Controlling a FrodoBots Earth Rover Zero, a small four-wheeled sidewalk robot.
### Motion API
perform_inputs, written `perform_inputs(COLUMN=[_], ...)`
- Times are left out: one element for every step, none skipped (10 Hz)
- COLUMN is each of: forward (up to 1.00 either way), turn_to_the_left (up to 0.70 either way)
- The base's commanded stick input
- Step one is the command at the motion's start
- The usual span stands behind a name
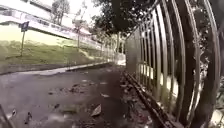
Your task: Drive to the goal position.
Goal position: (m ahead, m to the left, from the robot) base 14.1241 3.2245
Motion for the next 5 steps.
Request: perform_inputs(forward=[0.70, 0.70, 0.70, 0.70, 0.70], turn_to_the_left=[-0.01, 0.20, 0.35, 0.26, 0.00])
